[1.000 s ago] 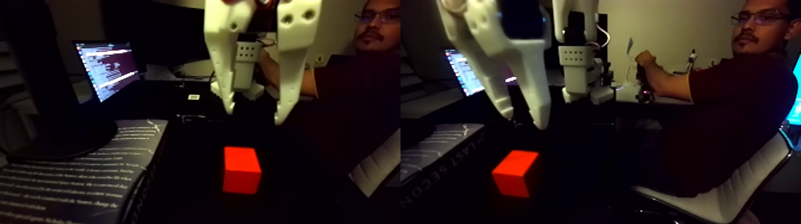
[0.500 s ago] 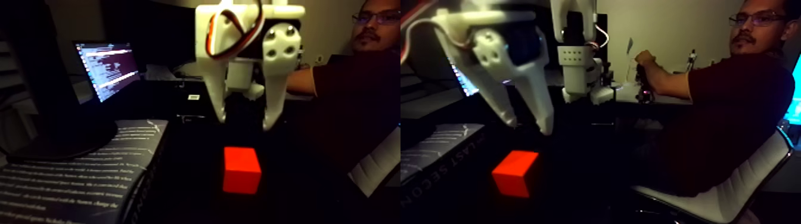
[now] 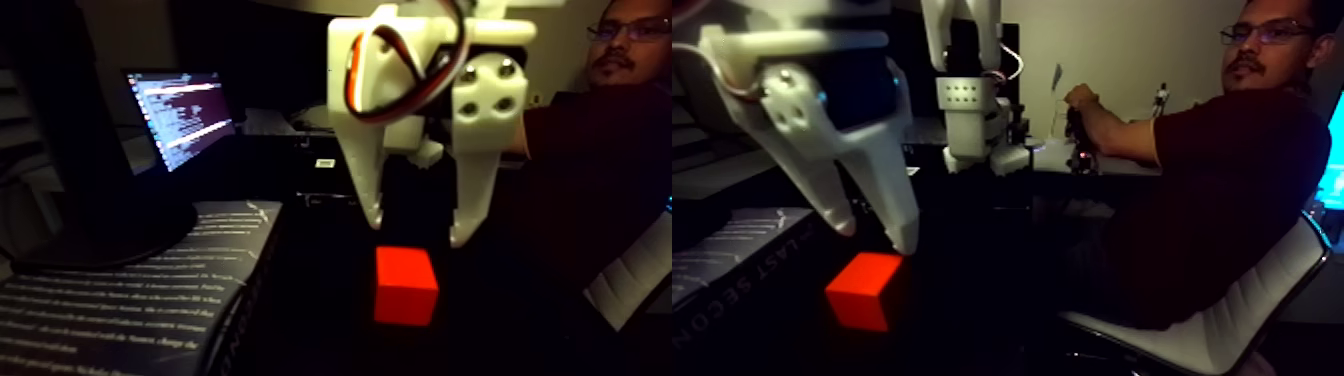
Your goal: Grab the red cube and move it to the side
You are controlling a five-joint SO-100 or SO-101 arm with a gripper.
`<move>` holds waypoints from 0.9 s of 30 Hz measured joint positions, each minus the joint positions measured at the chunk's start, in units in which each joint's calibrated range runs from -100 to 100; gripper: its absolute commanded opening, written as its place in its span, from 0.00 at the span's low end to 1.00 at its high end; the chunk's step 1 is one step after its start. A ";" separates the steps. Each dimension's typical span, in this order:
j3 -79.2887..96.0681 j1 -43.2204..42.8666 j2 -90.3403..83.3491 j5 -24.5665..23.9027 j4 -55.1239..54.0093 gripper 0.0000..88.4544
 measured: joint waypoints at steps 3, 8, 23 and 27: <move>-0.18 0.00 0.42 0.00 0.00 0.31; -0.18 0.00 0.42 0.00 0.00 0.31; -0.73 0.39 4.63 0.16 -4.65 0.31; -0.82 0.39 5.55 0.21 -5.96 0.31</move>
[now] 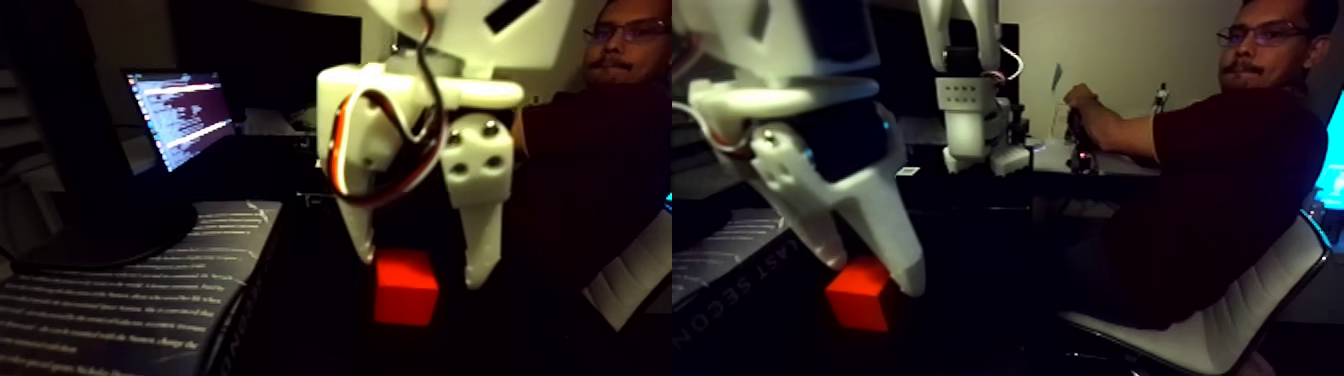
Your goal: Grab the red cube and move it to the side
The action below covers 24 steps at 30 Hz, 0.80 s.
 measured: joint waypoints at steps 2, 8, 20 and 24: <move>-0.36 0.39 0.42 0.26 -0.08 0.31; -0.91 1.85 1.35 1.89 -0.16 0.31; -0.91 1.93 3.87 2.99 -0.24 0.31; -0.91 1.93 3.87 2.99 -0.90 0.31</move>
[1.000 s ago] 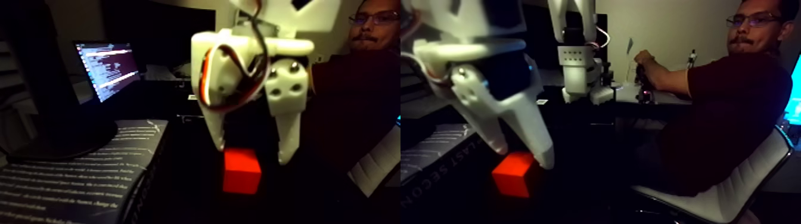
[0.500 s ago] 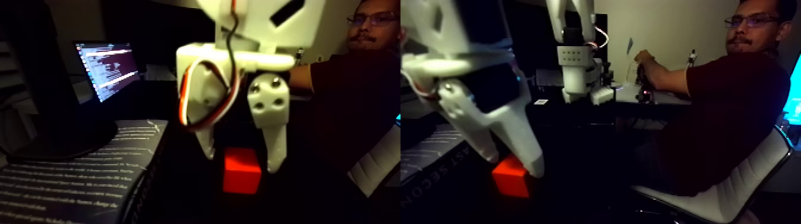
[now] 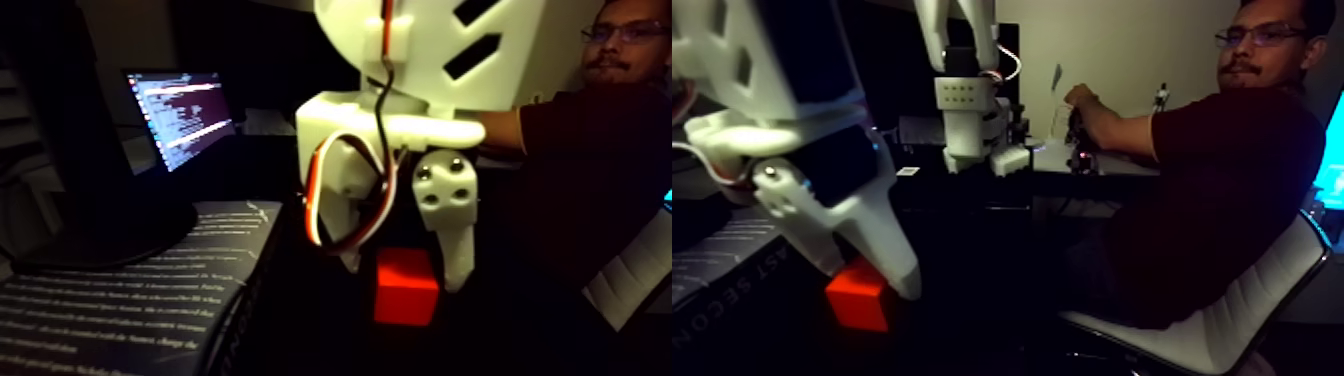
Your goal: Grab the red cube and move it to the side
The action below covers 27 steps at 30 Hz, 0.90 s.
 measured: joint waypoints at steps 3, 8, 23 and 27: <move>0.00 0.00 0.00 -0.52 -1.31 0.31; 0.00 0.00 0.00 -0.84 -1.55 0.31; 0.00 0.00 0.84 -1.10 -1.63 0.05; 0.00 0.00 0.84 -1.68 -1.63 0.02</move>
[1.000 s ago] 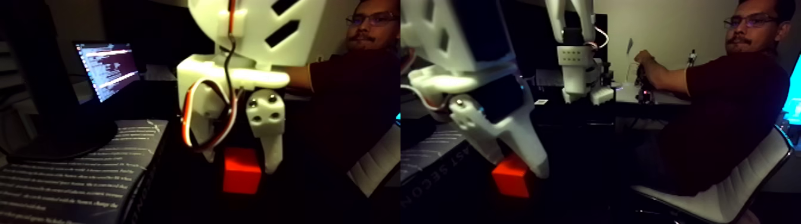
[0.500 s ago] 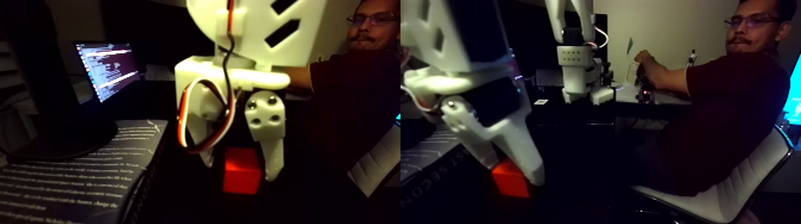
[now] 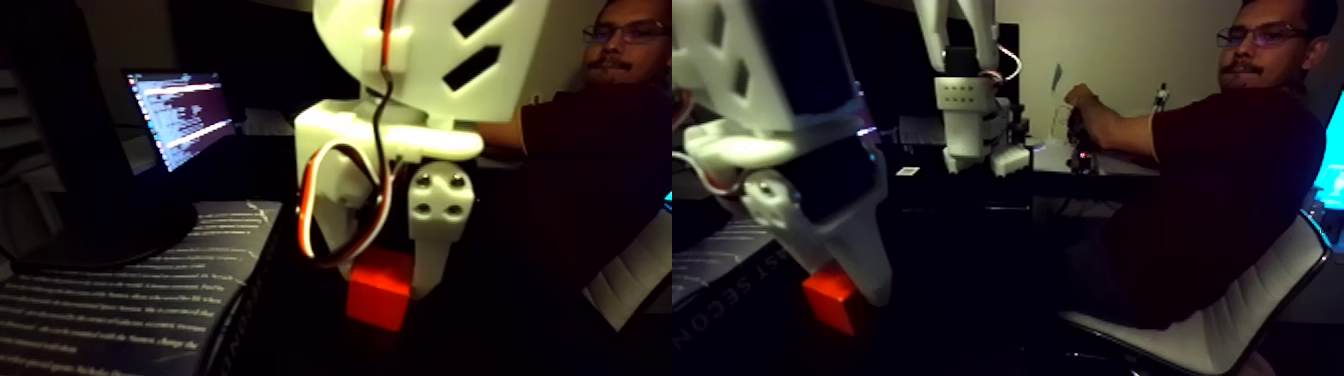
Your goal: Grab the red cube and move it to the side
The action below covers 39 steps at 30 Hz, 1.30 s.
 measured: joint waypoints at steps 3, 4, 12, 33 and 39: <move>0.00 0.00 0.00 -0.05 0.00 0.02; 0.00 0.00 0.00 -0.16 0.00 0.02; 0.27 -0.08 0.00 -0.89 0.00 0.03; -3.27 -4.63 -23.47 -4.98 18.36 0.03; -12.61 -1.31 -28.27 -5.03 26.68 0.03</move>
